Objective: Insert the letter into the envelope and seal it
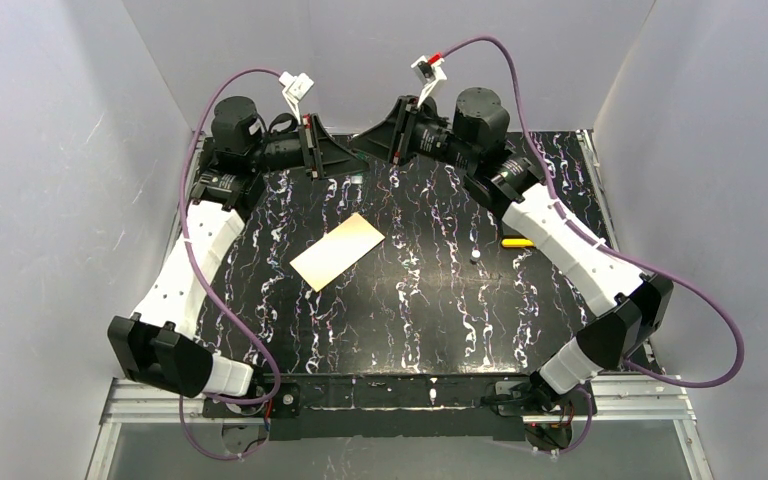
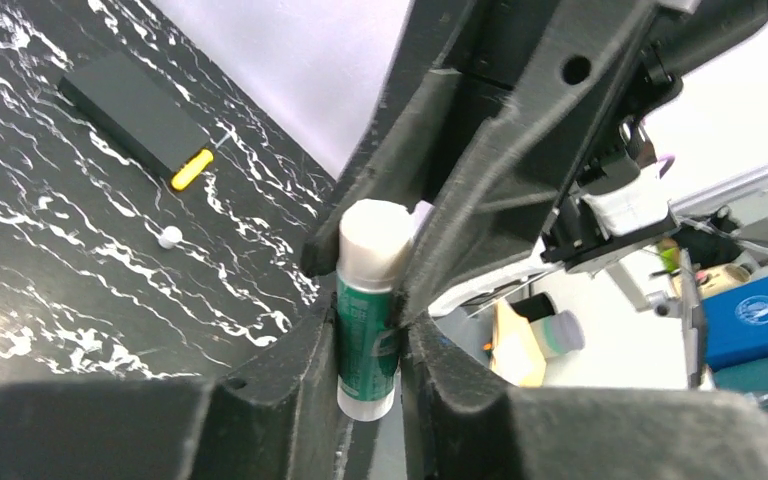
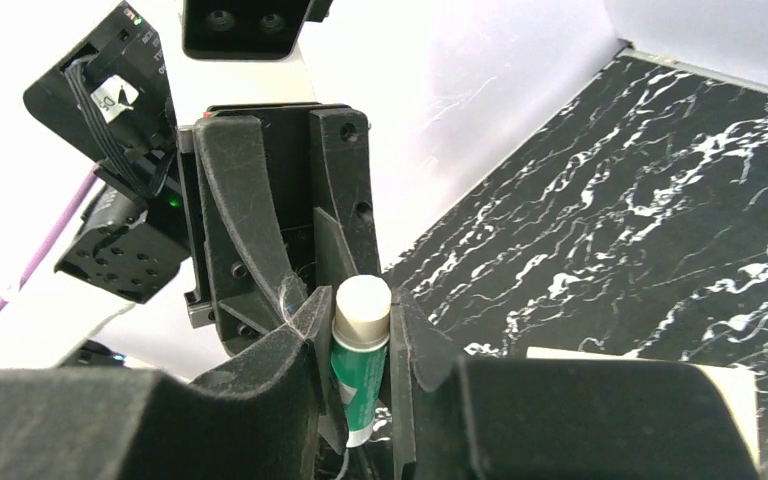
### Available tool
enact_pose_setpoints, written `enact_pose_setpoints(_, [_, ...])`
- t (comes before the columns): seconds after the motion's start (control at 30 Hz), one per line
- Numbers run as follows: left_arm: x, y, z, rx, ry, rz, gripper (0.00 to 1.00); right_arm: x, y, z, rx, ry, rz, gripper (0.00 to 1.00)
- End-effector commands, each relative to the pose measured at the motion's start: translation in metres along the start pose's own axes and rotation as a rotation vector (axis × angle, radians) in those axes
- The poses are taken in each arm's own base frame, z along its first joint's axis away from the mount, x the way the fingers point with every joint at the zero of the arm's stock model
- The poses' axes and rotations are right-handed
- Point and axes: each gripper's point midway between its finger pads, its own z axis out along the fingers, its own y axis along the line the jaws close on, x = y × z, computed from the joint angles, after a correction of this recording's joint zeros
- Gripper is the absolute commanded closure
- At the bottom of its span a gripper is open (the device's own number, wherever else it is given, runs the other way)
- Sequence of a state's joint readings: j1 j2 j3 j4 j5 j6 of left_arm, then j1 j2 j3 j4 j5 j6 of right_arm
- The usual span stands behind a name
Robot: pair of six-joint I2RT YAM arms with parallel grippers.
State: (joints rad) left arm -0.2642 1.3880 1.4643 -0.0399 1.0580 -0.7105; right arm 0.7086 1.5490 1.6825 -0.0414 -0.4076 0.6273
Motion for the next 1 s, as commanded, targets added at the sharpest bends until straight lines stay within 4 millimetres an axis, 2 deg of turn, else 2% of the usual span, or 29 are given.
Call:
enact_pose_setpoints(0.0, [-0.003, -0.019, -0.006, 0.022, -0.022, 0.028, 0.95, -0.018, 0.023, 0.001, -0.112, -0.062, -0.007, 0.99])
enact_pose_setpoints(0.03, [-0.004, -0.018, -0.006, 0.014, -0.029, 0.030, 1.00, -0.017, 0.022, 0.001, -0.105, -0.061, -0.005, 0.99])
enact_pose_setpoints(0.07, [-0.005, -0.016, -0.006, 0.004, -0.036, 0.031, 1.00, -0.018, 0.021, 0.001, -0.097, -0.067, -0.002, 0.97])
enact_pose_setpoints(0.1, [-0.006, -0.013, -0.005, -0.008, -0.042, 0.033, 1.00, -0.020, 0.019, 0.000, -0.083, -0.080, 0.004, 0.83])
enact_pose_setpoints(0.17, [-0.006, -0.007, -0.006, -0.038, -0.058, 0.039, 1.00, -0.027, 0.015, -0.004, -0.048, -0.132, 0.023, 0.44])
enact_pose_setpoints(0.2, [-0.007, -0.003, -0.006, -0.058, -0.070, 0.043, 1.00, -0.033, 0.015, -0.007, -0.037, -0.170, 0.044, 0.28])
enact_pose_setpoints(0.27, [-0.009, 0.003, -0.007, -0.096, -0.095, 0.055, 1.00, -0.045, 0.016, -0.018, -0.022, -0.253, 0.075, 0.10])
enact_pose_setpoints(0.3, [-0.011, 0.006, -0.008, -0.112, -0.111, 0.065, 1.00, -0.048, 0.014, -0.022, -0.010, -0.285, 0.096, 0.06])
enact_pose_setpoints(0.43, [-0.028, 0.009, -0.009, -0.144, -0.203, 0.124, 1.00, -0.056, 0.011, -0.042, -0.002, -0.410, 0.159, 0.01])
enact_pose_setpoints(0.47, [-0.033, 0.008, -0.010, -0.148, -0.225, 0.134, 1.00, -0.050, 0.004, -0.046, 0.009, -0.436, 0.191, 0.01])
enact_pose_setpoints(0.6, [-0.060, -0.001, -0.016, -0.197, -0.335, 0.165, 1.00, -0.044, -0.004, -0.059, -0.024, -0.529, 0.326, 0.01])
enact_pose_setpoints(0.73, [-0.085, -0.014, -0.022, -0.223, -0.430, 0.109, 1.00, -0.038, 0.002, -0.049, -0.140, -0.501, 0.493, 0.08])
enact_pose_setpoints(0.8, [-0.094, -0.017, -0.022, -0.223, -0.457, 0.067, 1.00, -0.042, 0.014, -0.043, -0.254, -0.497, 0.570, 0.12])
enact_pose_setpoints(0.87, [-0.101, -0.021, -0.022, -0.206, -0.491, 0.003, 1.00, -0.045, 0.014, -0.034, -0.319, -0.494, 0.662, 0.16])
enact_pose_setpoints(0.97, [-0.111, -0.026, -0.021, -0.166, -0.541, -0.047, 1.00, -0.054, 0.018, -0.024, -0.380, -0.507, 0.692, 0.24])
